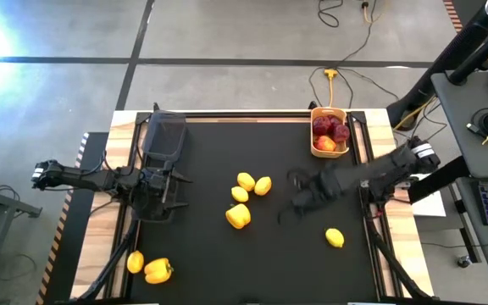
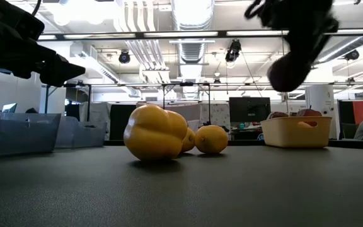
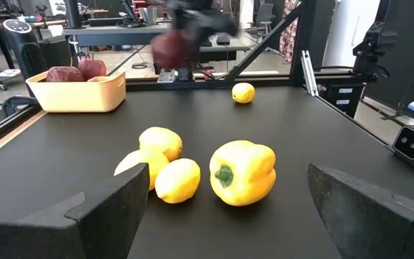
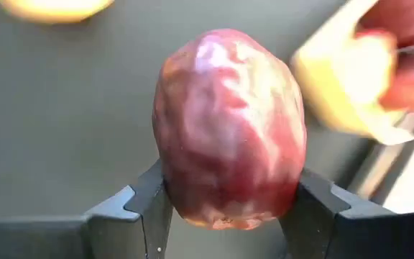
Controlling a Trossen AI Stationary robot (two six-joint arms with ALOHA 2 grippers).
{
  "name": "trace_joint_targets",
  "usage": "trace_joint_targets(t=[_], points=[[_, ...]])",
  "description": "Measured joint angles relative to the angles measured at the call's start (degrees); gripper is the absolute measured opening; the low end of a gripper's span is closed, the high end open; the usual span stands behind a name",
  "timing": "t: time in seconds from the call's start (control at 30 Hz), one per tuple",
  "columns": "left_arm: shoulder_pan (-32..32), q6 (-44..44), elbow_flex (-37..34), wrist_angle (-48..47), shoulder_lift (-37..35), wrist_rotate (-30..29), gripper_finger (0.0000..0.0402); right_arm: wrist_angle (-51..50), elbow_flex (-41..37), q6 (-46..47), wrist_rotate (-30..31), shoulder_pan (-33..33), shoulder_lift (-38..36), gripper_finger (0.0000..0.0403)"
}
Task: Sort produce into baskets
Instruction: Put the apple into the yellow bin
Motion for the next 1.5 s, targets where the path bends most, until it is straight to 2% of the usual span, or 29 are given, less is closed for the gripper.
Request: trace_joint_targets(t=[0.17, 0.33, 0.53, 0.77, 1.0, 1.3, 1.5], points=[[0.0, 0.0, 0.0, 0.0, 0.0, 0.0, 0.0359, -2.8, -2.7, -0.2, 7.3, -14.1, -2.2, 0.0193], [0.0, 0.0, 0.0, 0.0, 0.0, 0.0, 0.0359, -2.4, -5.6, -2.8, 4.2, -25.5, -3.3, 0.0193], [0.0, 0.0, 0.0, 0.0, 0.0, 0.0, 0.0359, 1.3, -9.8, -5.8, 4.2, -33.4, -3.3, 0.0194], [0.0, 0.0, 0.0, 0.0, 0.0, 0.0, 0.0359, 10.4, -14.3, -9.3, 7.4, -38.8, -3.3, 0.0196], [0.0, 0.0, 0.0, 0.0, 0.0, 0.0, 0.0359, 12.9, -16.6, -9.6, 11.3, -41.5, -3.3, 0.02], [0.0, 0.0, 0.0, 0.0, 0.0, 0.0, 0.0359, 13.4, -16.2, -9.7, 11.1, -41.3, -3.3, 0.0274], [0.0, 0.0, 0.0, 0.0, 0.0, 0.0, 0.0359, 13.1, -12.8, -11.0, 7.9, -40.2, -3.3, 0.0319]])
